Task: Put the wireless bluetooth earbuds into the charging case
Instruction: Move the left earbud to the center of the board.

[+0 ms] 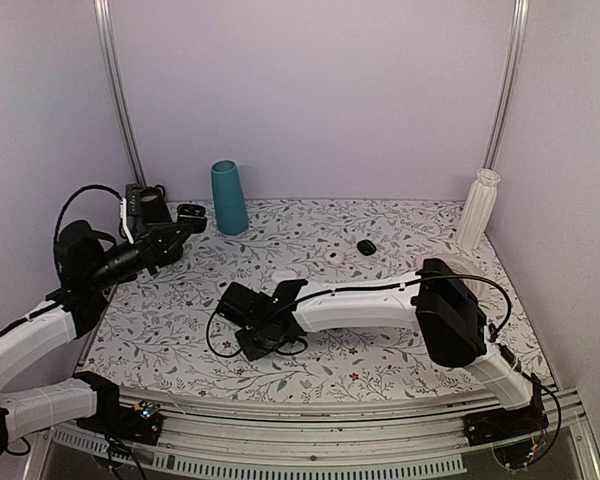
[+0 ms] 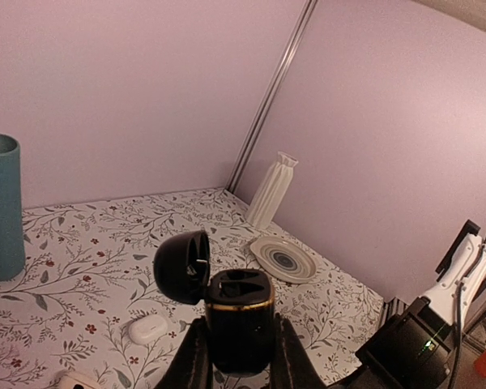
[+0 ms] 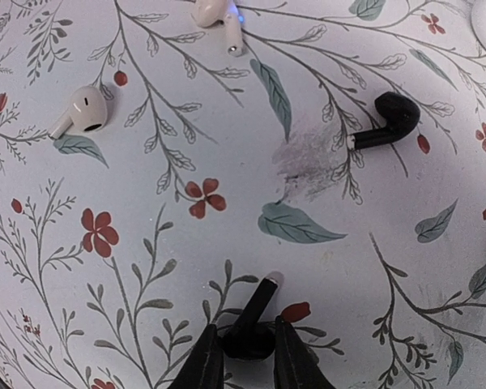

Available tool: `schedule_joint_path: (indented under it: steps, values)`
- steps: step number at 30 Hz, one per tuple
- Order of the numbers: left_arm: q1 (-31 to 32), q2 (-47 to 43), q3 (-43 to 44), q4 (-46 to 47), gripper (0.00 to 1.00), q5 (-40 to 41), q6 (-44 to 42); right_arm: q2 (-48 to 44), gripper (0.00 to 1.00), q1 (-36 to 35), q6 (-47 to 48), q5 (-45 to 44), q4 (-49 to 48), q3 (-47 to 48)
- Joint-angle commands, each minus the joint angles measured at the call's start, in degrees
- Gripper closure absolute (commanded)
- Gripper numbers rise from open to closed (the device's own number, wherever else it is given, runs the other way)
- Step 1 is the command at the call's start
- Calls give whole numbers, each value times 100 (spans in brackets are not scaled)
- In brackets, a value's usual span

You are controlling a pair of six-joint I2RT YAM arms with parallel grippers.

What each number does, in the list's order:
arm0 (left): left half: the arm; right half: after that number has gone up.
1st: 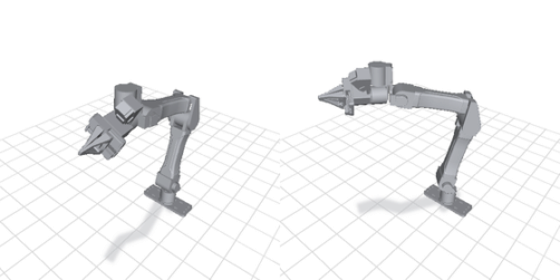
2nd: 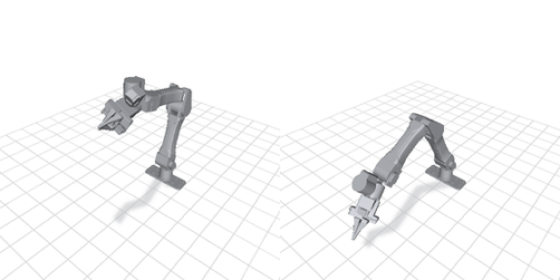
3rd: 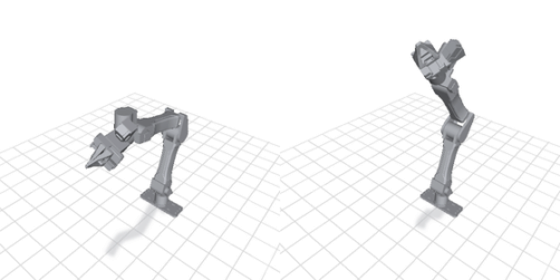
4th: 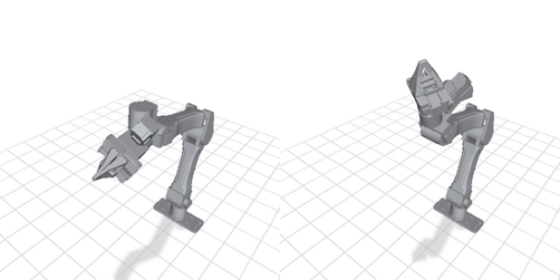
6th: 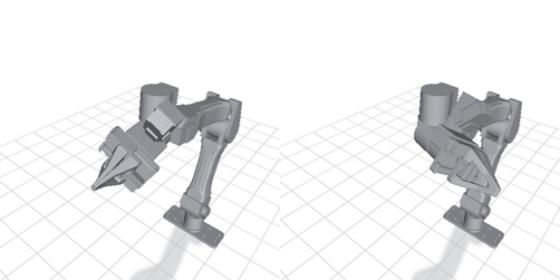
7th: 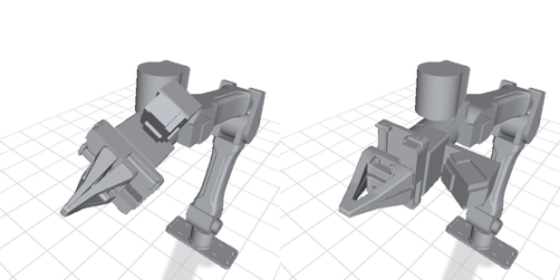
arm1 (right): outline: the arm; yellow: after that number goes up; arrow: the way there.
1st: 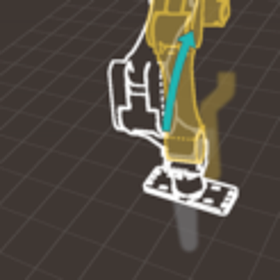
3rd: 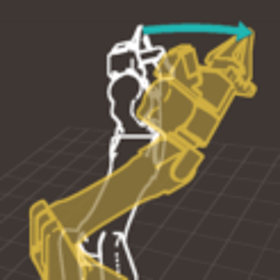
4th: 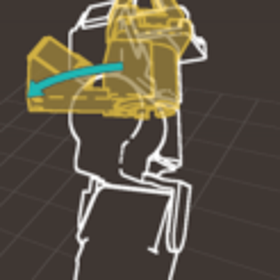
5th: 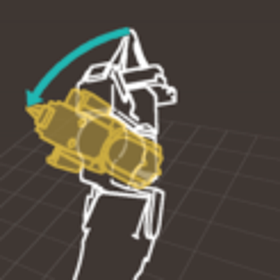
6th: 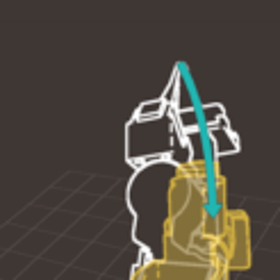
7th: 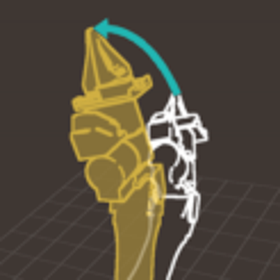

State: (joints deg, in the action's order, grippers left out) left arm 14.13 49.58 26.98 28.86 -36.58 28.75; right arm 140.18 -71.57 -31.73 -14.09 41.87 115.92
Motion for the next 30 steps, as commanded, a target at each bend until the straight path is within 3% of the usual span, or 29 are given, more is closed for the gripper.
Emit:
schedule_joint_path:
  steps: [1, 5, 10, 22, 26, 30]
  values:
    - [-60, 51, 60, 95, 100, 35, -18, -74, 80, 80, 122, 132, -178, -635]
    - [-63, 101, 62, 67, 100, 13, -69, -482, 88, 99, 291, 130, -765, -1322]
    - [19, 324, 43, 171, 100, -284, -113, -1320, 90, 155, 623, 194, -1716, -2353]
    - [1393, 1209, -36, 366, 100, 547, -991, -2600, 90, 447, 1855, 1125, -2694, -4212]
    - [1588, 1351, -36, 485, 100, 683, -1016, -2948, 87, 476, 2162, 1094, -2671, -4613]
    - [1612, 1369, -15, 527, 100, 687, -1036, -3093, 75, 509, 2258, 1035, -2698, -5036]
